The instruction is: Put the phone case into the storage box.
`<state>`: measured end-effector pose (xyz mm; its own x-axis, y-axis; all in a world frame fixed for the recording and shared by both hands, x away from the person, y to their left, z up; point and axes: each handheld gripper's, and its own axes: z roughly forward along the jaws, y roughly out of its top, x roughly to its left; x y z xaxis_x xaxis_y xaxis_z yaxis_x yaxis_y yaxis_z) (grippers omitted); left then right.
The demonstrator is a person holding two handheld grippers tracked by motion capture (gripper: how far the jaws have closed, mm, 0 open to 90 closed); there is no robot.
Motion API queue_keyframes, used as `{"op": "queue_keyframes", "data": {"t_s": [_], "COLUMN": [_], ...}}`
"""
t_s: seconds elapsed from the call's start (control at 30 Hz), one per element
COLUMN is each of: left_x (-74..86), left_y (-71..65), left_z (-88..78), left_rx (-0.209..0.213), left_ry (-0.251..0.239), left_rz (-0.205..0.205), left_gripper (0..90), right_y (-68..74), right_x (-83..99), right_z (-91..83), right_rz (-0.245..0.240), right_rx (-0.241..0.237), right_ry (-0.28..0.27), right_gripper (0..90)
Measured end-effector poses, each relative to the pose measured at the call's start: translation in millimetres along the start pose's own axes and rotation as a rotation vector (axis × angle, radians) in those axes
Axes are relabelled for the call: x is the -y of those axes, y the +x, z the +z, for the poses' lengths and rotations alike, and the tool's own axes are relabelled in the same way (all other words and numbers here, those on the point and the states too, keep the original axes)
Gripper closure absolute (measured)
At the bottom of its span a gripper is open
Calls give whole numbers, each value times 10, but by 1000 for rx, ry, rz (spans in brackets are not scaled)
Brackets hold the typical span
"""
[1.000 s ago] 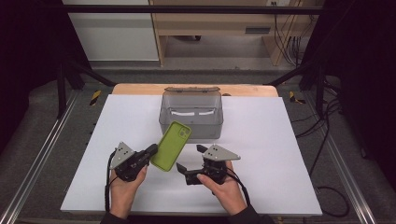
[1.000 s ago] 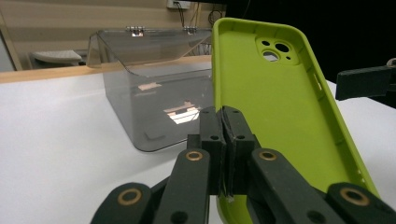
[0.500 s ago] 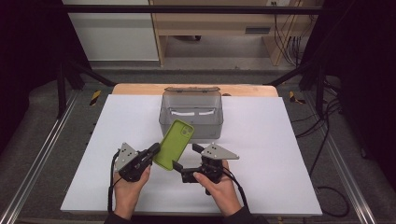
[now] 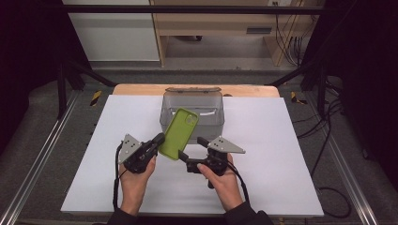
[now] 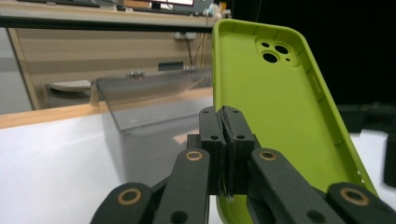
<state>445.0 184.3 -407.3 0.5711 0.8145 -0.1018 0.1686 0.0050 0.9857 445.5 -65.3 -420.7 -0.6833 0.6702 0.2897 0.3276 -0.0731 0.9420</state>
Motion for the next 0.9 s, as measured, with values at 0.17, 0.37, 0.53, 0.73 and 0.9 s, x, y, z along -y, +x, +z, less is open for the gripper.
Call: {"op": "queue_keyframes", "data": {"t_s": [0.17,0.37,0.53,0.73,0.9], "left_x": [-43,-103,-205,-275,-240], "left_y": [7,-2,-17,-59,-95], "left_z": [132,325,442,444,424], "left_rx": [-19,1,-11,-20,-29], "left_ry": [19,8,-10,-54,-65], "left_rz": [33,-14,-1,7,10], "left_gripper": [885,885,885,885,885], "right_y": [-92,-170,-243,-288,-277], "right_x": [-99,-280,-385,-542,-581], "right_z": [-57,4,74,131,170], "right_rz": [21,10,38,87,117], "right_rx": [7,17,31,20,9], "right_ry": [-29,-51,-56,-97,-114], "right_gripper": [107,114,125,182,278]}}
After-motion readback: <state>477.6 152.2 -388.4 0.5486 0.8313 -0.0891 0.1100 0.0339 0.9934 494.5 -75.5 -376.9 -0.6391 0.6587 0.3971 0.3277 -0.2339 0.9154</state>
